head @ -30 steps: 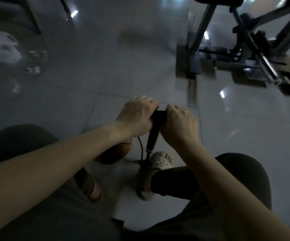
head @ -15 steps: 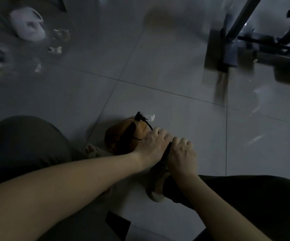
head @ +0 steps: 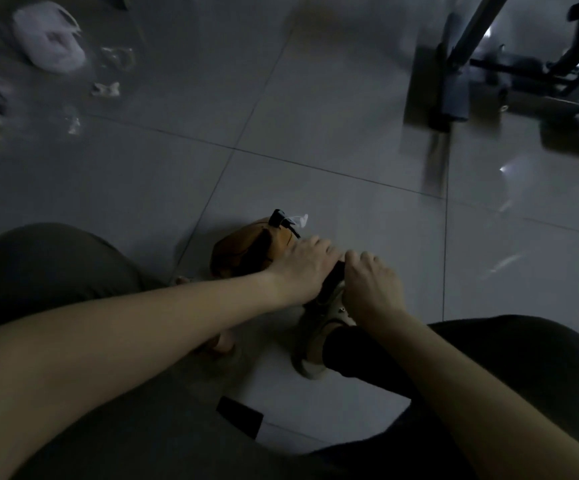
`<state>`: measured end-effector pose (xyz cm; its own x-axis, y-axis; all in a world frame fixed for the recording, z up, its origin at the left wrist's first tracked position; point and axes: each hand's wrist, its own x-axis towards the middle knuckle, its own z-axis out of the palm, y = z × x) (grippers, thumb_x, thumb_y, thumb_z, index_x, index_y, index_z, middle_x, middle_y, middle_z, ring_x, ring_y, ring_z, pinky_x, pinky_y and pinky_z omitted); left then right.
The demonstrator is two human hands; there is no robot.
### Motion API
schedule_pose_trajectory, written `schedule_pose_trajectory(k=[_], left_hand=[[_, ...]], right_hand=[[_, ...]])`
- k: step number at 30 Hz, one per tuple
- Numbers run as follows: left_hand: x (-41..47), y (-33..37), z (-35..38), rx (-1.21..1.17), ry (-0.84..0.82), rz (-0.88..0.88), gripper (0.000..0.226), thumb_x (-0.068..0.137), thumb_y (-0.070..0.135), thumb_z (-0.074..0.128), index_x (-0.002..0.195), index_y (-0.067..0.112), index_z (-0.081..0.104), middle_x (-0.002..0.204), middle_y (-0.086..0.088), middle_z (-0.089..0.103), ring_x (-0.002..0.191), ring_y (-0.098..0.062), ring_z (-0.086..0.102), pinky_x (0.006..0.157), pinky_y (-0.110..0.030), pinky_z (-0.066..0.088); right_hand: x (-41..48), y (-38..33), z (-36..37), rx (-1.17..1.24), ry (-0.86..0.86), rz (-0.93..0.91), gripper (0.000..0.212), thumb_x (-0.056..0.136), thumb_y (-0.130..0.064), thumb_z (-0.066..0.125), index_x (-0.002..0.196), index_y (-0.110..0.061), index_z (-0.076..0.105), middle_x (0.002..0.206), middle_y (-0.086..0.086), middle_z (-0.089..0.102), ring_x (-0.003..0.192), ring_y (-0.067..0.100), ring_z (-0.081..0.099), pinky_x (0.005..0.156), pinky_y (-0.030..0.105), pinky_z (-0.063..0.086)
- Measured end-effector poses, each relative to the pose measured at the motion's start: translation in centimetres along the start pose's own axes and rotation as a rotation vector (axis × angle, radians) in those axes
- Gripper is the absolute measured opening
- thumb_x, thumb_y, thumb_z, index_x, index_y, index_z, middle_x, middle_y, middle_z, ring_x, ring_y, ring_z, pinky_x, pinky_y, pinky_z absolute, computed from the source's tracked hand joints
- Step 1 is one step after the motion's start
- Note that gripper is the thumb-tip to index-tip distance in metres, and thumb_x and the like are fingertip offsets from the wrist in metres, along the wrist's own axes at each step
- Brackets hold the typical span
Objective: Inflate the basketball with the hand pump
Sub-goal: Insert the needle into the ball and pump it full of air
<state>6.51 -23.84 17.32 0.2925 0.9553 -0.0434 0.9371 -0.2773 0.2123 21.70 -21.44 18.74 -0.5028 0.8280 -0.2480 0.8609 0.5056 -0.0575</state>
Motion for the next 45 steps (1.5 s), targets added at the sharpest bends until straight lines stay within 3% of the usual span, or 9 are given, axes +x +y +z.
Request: schedule_pose_trajectory(k=[7, 12, 15, 20, 27, 30, 35, 39, 45], left_hand=[[0.9, 1.1, -8.2, 0.018, 0.348, 0.032, 0.029, 0.083, 0.027, 0.039, 0.101, 0.013, 0.057, 0.093, -0.004, 0.055, 0.083, -0.02, 0.048, 0.068, -0.028, 0.032], [-1.8, 1.5, -1.2, 0.121, 0.218, -0.012, 0.02, 0.092, 0.026, 0.036, 0.101, 0.016, 0.05, 0.097, -0.007, 0.053, 0.085, -0.025, 0.048, 0.071, -0.036, 0.037], [-2.1, 1.2, 1.7, 0.12, 0.142, -0.067, 0.015, 0.091, 0.021, 0.052, 0.105, 0.015, 0.051, 0.101, -0.009, 0.055, 0.088, -0.025, 0.051, 0.072, -0.035, 0.044], [-1.4, 0.6, 5.1, 0.157, 0.009, -0.1, 0.027, 0.092, 0.026, 0.055, 0.116, 0.014, 0.047, 0.112, -0.011, 0.052, 0.099, -0.026, 0.05, 0.08, -0.036, 0.046], [0.3, 0.2, 5.8, 0.135, -0.098, -0.142, 0.021, 0.1, 0.017, 0.04, 0.12, 0.014, 0.044, 0.117, -0.012, 0.05, 0.103, -0.028, 0.049, 0.086, -0.037, 0.045], [-0.6, 0.0, 5.1, 0.078, -0.137, -0.046, 0.026, 0.098, 0.02, 0.045, 0.124, 0.014, 0.044, 0.119, -0.01, 0.051, 0.106, -0.026, 0.048, 0.091, -0.036, 0.045], [-0.6, -0.6, -3.3, -0.001, 0.087, 0.017, 0.044, 0.087, 0.035, 0.021, 0.108, 0.012, 0.053, 0.104, -0.008, 0.055, 0.096, -0.025, 0.051, 0.085, -0.037, 0.04], [0.0, -0.1, -8.8, 0.049, 0.326, 0.038, 0.03, 0.084, 0.027, 0.028, 0.092, 0.013, 0.052, 0.088, -0.006, 0.053, 0.077, -0.023, 0.046, 0.066, -0.032, 0.031], [-0.8, 0.8, -2.9, 0.077, 0.228, -0.007, 0.027, 0.09, 0.028, 0.029, 0.101, 0.014, 0.05, 0.094, -0.007, 0.053, 0.084, -0.025, 0.049, 0.075, -0.036, 0.042]], right_hand=[[-0.4, 0.9, -7.4, -0.003, 0.466, -0.057, 0.018, 0.089, -0.03, 0.034, 0.089, -0.017, 0.045, 0.08, 0.0, 0.043, 0.069, 0.018, 0.04, 0.059, 0.032, 0.031], [-1.7, -0.5, -0.2, 0.01, 0.273, -0.008, 0.009, 0.093, -0.021, 0.041, 0.097, -0.017, 0.048, 0.086, 0.002, 0.047, 0.072, 0.017, 0.041, 0.057, 0.029, 0.037], [-1.2, -1.2, 2.7, 0.039, 0.236, 0.018, 0.007, 0.094, -0.017, 0.044, 0.095, -0.014, 0.05, 0.087, 0.007, 0.051, 0.074, 0.021, 0.045, 0.057, 0.033, 0.044], [0.3, -1.2, 5.5, 0.038, 0.062, 0.071, 0.009, 0.1, -0.02, 0.038, 0.102, -0.017, 0.045, 0.098, 0.007, 0.049, 0.086, 0.022, 0.046, 0.072, 0.034, 0.047], [2.1, -0.6, 6.7, 0.067, -0.022, 0.056, 0.002, 0.099, -0.02, 0.042, 0.098, -0.018, 0.042, 0.097, 0.006, 0.049, 0.087, 0.022, 0.047, 0.077, 0.037, 0.052], [1.1, 0.3, 5.6, 0.14, -0.126, -0.024, 0.018, 0.097, -0.028, 0.052, 0.108, -0.017, 0.045, 0.109, 0.006, 0.052, 0.098, 0.023, 0.049, 0.082, 0.034, 0.048], [1.1, 1.1, -1.8, 0.061, 0.219, -0.158, 0.015, 0.091, -0.027, 0.058, 0.098, -0.018, 0.047, 0.091, 0.0, 0.047, 0.08, 0.018, 0.046, 0.063, 0.032, 0.042], [1.0, 1.4, -7.1, 0.075, 0.52, -0.23, 0.015, 0.09, -0.032, 0.047, 0.083, -0.019, 0.045, 0.076, -0.002, 0.044, 0.066, 0.016, 0.041, 0.051, 0.033, 0.04], [-0.3, 0.3, -1.6, 0.051, 0.399, -0.077, 0.005, 0.086, -0.025, 0.048, 0.085, -0.02, 0.046, 0.078, -0.001, 0.044, 0.068, 0.015, 0.039, 0.055, 0.03, 0.041]])
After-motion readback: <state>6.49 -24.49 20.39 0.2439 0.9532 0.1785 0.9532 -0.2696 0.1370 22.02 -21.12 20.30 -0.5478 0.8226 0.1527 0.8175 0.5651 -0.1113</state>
